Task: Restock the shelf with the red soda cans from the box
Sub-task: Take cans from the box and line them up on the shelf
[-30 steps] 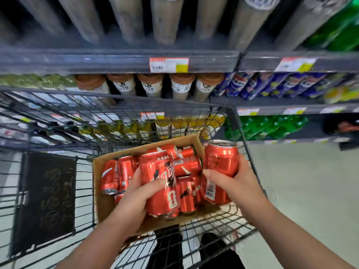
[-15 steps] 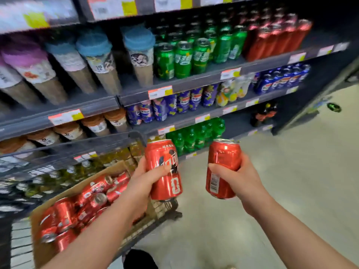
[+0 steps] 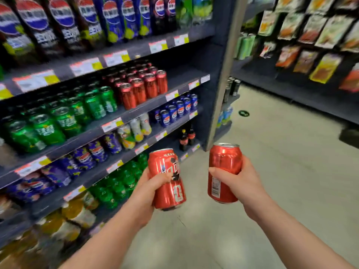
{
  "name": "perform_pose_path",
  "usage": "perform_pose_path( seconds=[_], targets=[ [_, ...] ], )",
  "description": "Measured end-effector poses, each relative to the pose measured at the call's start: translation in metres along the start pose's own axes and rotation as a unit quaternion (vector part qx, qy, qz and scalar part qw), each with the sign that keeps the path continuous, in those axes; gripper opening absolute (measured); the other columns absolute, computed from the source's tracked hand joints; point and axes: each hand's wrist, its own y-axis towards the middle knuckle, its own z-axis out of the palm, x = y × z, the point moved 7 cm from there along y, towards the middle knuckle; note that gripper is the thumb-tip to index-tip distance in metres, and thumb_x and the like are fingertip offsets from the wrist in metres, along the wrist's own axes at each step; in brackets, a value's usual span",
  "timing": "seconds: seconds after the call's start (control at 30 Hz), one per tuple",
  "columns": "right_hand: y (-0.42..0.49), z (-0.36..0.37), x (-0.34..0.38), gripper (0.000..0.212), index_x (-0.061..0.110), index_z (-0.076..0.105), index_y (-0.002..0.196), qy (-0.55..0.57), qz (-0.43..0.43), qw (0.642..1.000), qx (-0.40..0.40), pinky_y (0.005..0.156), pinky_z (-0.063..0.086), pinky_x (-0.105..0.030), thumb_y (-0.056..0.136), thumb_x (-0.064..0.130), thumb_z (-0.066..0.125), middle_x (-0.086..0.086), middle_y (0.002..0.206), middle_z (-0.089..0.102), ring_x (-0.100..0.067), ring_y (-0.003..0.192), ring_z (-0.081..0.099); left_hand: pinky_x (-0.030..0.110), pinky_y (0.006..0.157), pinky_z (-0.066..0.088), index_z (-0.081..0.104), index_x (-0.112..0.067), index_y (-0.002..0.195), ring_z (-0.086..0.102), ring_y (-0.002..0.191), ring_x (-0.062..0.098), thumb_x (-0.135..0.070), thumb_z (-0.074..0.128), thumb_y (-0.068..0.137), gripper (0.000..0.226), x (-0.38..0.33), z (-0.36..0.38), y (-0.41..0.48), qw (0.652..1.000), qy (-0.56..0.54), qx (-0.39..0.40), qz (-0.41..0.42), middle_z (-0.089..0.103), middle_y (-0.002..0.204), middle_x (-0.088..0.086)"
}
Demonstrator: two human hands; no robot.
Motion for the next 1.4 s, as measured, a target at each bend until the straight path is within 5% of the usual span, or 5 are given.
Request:
perform_pose_path(
  seconds=[0.5,0.67,1.0,1.17,1.4],
  targets=[
    [0.223,-0.052,0.048,0.061,0.025,0.052,0.107,0.000,0.007,1.000,-0.003,0.066,0.052,-0.029,0.056,0.027,0.086,-0.003,0.100,0.064,-0.016,0.086,0.064,0.050,0.082,0.053,0.053,-0.027,0.113,0.067,0.095,0.032,-0.035,0.077,0.034,0.082,-0.053,0.125,0.229,0.997,0.046,0.068,-0.009,0.069,0.107,0.011],
    [0.296,-0.070,0.058,0.049,0.034,0.048,0.100,0.002,0.007,1.000,0.012,0.066,0.049,-0.027,0.067,0.022,0.082,0.003,0.101,0.061,-0.012,0.087,0.061,0.054,0.086,0.051,0.052,-0.025,0.117,0.066,0.096,0.034,-0.035,0.078,0.035,0.087,-0.072,0.158,0.290,0.998,0.037,0.058,-0.009,0.068,0.106,0.012],
    [0.458,-0.113,0.088,0.060,0.034,0.050,0.100,-0.031,-0.010,0.989,0.143,0.079,0.055,-0.039,0.050,0.035,0.085,0.000,0.103,0.064,-0.019,0.092,0.065,0.035,0.055,0.056,0.053,-0.019,0.113,0.072,0.070,0.024,-0.018,0.074,0.046,0.071,-0.080,0.240,0.382,0.998,-0.048,-0.026,0.029,0.075,0.083,0.007],
    [0.533,-0.124,0.102,0.057,0.033,0.052,0.099,-0.069,-0.026,0.975,0.208,0.086,0.053,-0.043,0.052,0.036,0.084,0.001,0.103,0.065,-0.019,0.095,0.064,0.039,0.059,0.056,0.054,-0.018,0.115,0.072,0.072,0.024,-0.032,0.074,0.036,0.082,-0.072,0.274,0.414,0.991,-0.097,-0.093,0.028,0.073,0.088,0.009],
    [0.598,-0.064,0.112,0.047,0.031,0.053,0.102,-0.083,-0.044,0.952,0.292,0.072,0.051,-0.030,0.067,0.022,0.082,0.005,0.098,0.065,-0.010,0.087,0.063,0.031,0.047,0.053,0.055,-0.022,0.107,0.072,0.064,0.019,-0.024,0.072,0.041,0.068,-0.072,0.260,0.447,0.976,-0.135,-0.161,0.055,0.074,0.076,0.002]
  ],
)
